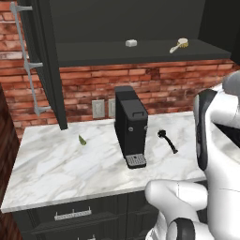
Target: Pick the dish brush and dish brush from the cabinet and place them on the counter.
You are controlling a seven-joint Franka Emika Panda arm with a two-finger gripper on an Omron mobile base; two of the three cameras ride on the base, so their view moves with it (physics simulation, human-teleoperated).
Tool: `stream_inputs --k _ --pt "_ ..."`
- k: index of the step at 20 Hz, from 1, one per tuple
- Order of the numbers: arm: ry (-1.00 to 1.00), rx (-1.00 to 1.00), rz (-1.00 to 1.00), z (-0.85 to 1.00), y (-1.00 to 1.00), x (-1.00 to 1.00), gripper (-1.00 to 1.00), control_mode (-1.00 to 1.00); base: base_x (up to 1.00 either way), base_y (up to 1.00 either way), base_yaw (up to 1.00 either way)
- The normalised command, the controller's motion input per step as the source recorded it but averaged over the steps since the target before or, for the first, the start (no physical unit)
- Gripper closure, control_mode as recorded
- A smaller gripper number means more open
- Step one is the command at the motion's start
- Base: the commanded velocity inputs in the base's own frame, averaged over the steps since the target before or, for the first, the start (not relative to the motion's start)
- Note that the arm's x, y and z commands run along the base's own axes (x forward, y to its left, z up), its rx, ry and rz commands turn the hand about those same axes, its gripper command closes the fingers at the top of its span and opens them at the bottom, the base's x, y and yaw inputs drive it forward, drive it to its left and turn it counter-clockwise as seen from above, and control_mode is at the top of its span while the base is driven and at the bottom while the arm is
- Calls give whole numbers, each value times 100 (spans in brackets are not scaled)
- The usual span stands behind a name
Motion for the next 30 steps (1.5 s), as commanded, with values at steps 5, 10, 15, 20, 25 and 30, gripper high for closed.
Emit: stream_inputs --k 5,10,15,20,25,30 --pt "28 10 7 4 27 -71 -100 -100 0 0 0" --pt "32 9 10 3 45 -59 -100 -100 0 0 0" --pt "20 8 5 47 35 -27 -100 -100 0 0 0" --pt "-2 5 -1 78 13 -16 -100 -100 0 0 0" --pt "-15 0 -10 32 28 -16 -100 -100 0 0 0" --pt "-15 8 -15 -9 32 -1 -100 -100 0 0 0"
